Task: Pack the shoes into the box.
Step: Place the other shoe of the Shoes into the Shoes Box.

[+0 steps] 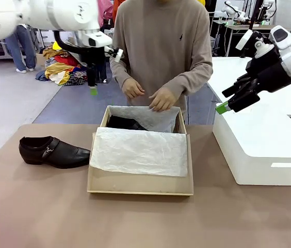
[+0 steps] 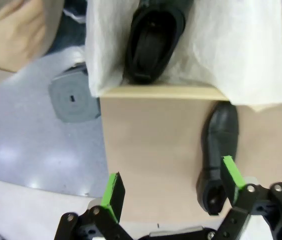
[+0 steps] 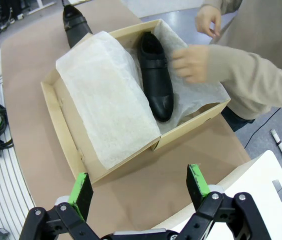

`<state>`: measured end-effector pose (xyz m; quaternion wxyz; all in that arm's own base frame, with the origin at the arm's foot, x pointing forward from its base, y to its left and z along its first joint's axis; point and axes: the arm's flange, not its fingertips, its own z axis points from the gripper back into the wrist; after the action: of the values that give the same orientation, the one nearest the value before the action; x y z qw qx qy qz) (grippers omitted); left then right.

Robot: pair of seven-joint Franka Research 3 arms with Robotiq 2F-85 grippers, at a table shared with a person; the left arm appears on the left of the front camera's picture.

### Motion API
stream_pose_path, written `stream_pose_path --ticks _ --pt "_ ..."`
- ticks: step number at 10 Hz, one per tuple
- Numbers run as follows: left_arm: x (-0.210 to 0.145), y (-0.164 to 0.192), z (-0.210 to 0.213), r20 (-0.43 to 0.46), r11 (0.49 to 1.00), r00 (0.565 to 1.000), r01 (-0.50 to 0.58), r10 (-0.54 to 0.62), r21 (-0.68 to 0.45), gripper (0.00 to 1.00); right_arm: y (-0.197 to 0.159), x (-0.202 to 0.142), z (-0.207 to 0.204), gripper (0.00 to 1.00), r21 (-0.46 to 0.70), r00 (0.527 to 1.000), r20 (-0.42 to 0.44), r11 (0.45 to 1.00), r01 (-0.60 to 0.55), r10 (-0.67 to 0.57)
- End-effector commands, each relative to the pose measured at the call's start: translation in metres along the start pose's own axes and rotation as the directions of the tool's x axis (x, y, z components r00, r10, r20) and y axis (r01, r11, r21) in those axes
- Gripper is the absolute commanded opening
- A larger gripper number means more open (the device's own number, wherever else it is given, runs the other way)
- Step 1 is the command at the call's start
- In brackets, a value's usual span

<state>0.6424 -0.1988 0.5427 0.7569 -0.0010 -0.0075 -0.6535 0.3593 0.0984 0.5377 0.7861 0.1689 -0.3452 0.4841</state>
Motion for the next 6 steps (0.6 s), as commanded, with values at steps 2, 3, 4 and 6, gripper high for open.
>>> stream_pose_path --ticks 2,3,4,6 --pt "-0.061 -0.037 0.004 0.063 0.998 0.997 0.037 -0.04 0.046 1.0 -0.003 0.0 -0.001 1.0 0.013 1.0 0.021 1.0 -0.011 0.011" --pt "-0.078 -0.045 0.009 0.086 0.996 0.994 0.065 -0.07 0.061 1.0 -0.003 0.0 -0.001 1.0 0.013 1.0 0.021 1.0 -0.011 0.011" --pt "-0.092 -0.051 0.011 0.083 0.989 0.987 0.128 -0.134 0.074 1.0 -0.003 0.0 -0.001 1.0 0.013 1.0 0.021 1.0 -0.011 0.011" --pt "-0.116 -0.055 0.011 0.068 0.973 0.974 0.209 -0.216 0.093 1.0 -0.003 0.0 -0.001 1.0 0.013 1.0 0.021 1.0 -0.011 0.011"
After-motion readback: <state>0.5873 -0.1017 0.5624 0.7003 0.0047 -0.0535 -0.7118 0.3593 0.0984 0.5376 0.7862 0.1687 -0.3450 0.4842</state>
